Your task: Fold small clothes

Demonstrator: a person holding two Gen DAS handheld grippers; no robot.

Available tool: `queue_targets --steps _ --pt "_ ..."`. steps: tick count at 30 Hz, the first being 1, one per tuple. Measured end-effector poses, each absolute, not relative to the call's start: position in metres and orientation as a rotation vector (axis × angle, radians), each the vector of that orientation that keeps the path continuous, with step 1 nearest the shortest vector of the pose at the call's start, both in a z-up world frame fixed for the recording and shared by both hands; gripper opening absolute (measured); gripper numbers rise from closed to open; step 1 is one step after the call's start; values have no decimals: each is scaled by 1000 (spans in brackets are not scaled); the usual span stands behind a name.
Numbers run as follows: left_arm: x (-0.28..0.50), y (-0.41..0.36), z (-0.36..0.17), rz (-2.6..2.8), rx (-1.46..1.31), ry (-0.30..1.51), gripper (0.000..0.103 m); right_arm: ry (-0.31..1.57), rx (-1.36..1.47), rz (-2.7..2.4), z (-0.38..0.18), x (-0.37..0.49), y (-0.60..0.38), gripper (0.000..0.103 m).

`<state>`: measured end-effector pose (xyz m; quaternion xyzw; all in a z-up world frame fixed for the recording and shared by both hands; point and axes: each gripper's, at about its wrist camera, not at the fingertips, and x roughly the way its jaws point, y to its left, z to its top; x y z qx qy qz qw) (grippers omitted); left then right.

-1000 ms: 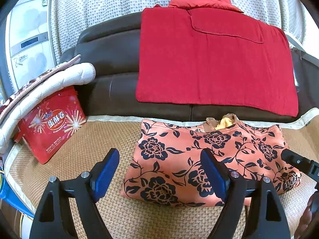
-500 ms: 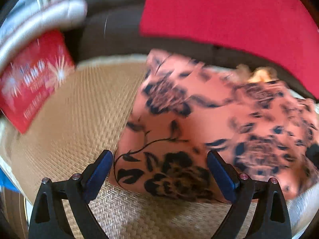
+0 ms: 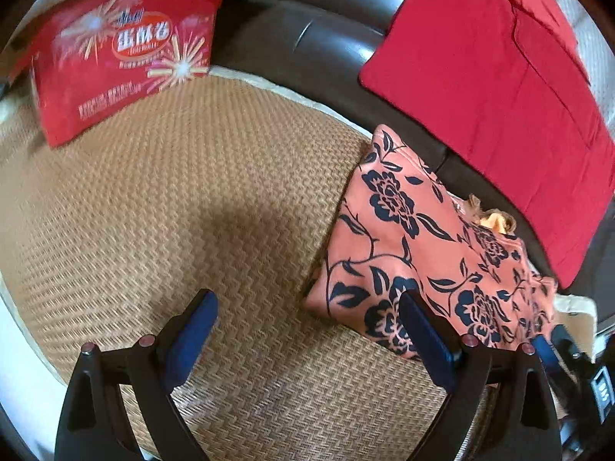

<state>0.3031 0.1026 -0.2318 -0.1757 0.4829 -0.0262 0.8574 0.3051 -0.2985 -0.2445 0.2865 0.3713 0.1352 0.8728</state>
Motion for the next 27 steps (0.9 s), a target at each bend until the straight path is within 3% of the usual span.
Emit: queue_targets --steps 1,2,4,5,9,11,12,13,14,15,18,21,23,24,27 --pt "308 101 -232 -67 -379 1019 78 782 599 302 -246 307 -290 50" --pt "311 99 -236 -87 -392 1030 69 792 594 313 -246 309 -284 35" --pt "321 96 -246 -120 -410 1063 36 809 573 310 -249 314 -272 33" --pt "324 93 -250 -136 -424 1084 33 811 565 302 -251 317 -268 33" --pt "325 75 -255 -160 -416 1098 35 814 583 282 -259 331 -265 33" --pt "327 72 -257 -168 -440 1107 57 841 585 263 -267 340 -264 33" --pt "329 73 -261 -174 -485 1119 73 888 577 242 -276 347 -262 33" --pt "332 74 -263 -170 -526 1123 77 951 566 216 -287 353 -260 32" --pt "332 75 -264 -166 -563 1107 77 1033 558 190 -304 360 -258 22" --pt "333 76 -264 -164 -581 1089 79 1023 549 176 -305 360 -259 18" --pt "344 70 -267 -184 -623 1062 81 1036 561 192 -305 361 -263 18" --pt "352 60 -269 -200 -634 1040 80 1031 565 211 -308 362 -267 15" --pt "361 52 -272 -202 -625 1033 56 1027 571 224 -308 360 -269 14" --pt "365 47 -275 -205 -614 1044 36 1027 573 230 -309 360 -271 13" --pt "366 41 -277 -206 -576 1019 26 1026 596 257 -310 354 -281 11"
